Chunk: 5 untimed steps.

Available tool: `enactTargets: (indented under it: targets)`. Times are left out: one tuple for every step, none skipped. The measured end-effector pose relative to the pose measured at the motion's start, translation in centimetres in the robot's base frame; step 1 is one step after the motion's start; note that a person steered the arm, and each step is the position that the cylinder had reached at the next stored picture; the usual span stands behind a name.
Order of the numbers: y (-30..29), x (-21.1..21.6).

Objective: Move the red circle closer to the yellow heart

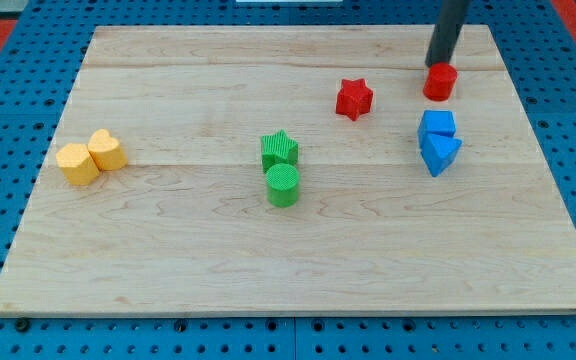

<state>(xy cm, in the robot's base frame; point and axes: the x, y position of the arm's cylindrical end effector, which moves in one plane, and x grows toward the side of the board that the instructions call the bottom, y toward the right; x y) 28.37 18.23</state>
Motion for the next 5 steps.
enactTargets:
  targets:
    - [1.6,-2.7]
    - [8.4,-1.2]
    - [8.0,1.4]
    - [0.0,1.5]
    - [-2.7,4.1]
